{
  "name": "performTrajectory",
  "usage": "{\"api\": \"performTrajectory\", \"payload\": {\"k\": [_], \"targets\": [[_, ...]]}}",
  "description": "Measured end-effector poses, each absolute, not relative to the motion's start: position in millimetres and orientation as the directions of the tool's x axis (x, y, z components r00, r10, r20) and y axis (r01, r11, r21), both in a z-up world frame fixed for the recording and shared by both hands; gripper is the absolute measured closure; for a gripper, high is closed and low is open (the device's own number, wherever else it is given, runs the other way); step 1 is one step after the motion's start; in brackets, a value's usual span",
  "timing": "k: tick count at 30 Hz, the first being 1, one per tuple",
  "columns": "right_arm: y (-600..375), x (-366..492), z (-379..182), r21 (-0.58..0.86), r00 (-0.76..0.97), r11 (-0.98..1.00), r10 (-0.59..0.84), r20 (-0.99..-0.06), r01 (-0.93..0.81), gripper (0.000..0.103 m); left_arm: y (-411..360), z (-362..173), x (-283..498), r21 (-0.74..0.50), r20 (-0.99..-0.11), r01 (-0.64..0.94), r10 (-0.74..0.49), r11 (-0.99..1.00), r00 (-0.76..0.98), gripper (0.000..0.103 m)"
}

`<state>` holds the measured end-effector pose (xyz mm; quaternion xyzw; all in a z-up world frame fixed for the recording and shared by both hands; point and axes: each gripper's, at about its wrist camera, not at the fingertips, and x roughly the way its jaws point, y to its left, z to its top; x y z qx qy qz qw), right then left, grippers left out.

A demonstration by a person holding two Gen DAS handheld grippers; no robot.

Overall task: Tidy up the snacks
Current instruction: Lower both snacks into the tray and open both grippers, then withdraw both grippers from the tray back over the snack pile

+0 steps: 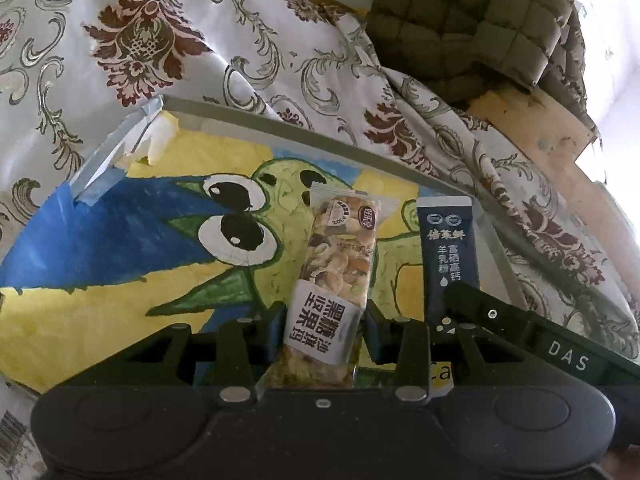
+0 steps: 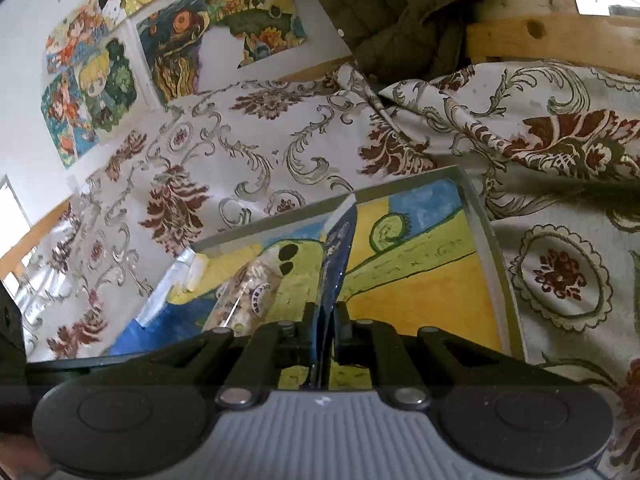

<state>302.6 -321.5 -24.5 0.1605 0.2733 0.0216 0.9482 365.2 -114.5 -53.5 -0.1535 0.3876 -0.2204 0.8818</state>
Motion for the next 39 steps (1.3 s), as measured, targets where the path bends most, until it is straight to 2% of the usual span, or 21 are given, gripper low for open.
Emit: {"api": "performTrajectory", "payload": {"k": [3,6,8,11,14,16,18,20,24,26,29,33,39], "targets": [[-319,303,-24,0.285,0.841,0.957,0.114,-0.529,0.049,0.088,-112,-54,365,-0.473,-0.611,0.248,-0.518,0.845,0.599,0.059],[-320,302,-24,0.277,0.830,0.959,0.112,-0.546,0.053,0.084,-113,-49,362,-0.476,-0.599,0.253,-0.521,0.843,0.609,0.049],[-320,301,-22,0.260,0.824,0.964,0.098,-0.559,0.062,0.070,-114,-43,358,-0.472,-0.581,0.273,-0.529,0.838,0.618,0.041],[-321,296,-16,0.234,0.823,0.970,0.077,-0.562,0.069,0.056,-114,-33,352,-0.460,-0.556,0.288,-0.525,0.840,0.644,0.033],[-323,289,-7,0.197,0.833,0.977,0.044,-0.552,0.078,0.046,-110,-24,345,-0.453,-0.532,0.281,-0.509,0.846,0.677,0.023],[-324,282,0,0.175,0.846,0.981,0.022,-0.533,0.085,0.039,-107,-18,339,-0.446,-0.517,0.275,-0.496,0.852,0.698,0.011],[-324,274,8,0.163,0.859,0.982,0.003,-0.512,0.094,0.033,-104,-12,332,-0.433,-0.501,0.268,-0.477,0.861,0.722,0.005],[-325,267,16,0.161,0.872,0.982,-0.007,-0.490,0.098,0.024,-100,-4,324,-0.419,-0.479,0.279,-0.471,0.864,0.741,0.003],[-323,251,34,0.144,0.898,0.985,-0.021,-0.439,0.093,0.011,-91,13,305,-0.376,-0.435,0.267,-0.423,0.887,0.795,0.001],[-322,237,44,0.158,0.920,0.984,-0.011,-0.393,0.079,0.001,-87,21,295,-0.356,-0.416,0.244,-0.387,0.902,0.823,0.001],[-320,215,57,0.166,0.942,0.984,-0.004,-0.336,0.063,0.000,-80,31,276,-0.319,-0.393,0.199,-0.320,0.927,0.862,0.001],[-313,186,69,0.154,0.952,0.986,-0.018,-0.305,0.069,0.000,-75,42,250,-0.273,-0.383,0.150,-0.251,0.950,0.889,0.001],[-303,131,65,0.202,0.951,0.977,-0.004,-0.309,0.070,0.000,-75,47,204,-0.216,-0.365,0.174,-0.245,0.961,0.898,0.001]]}}
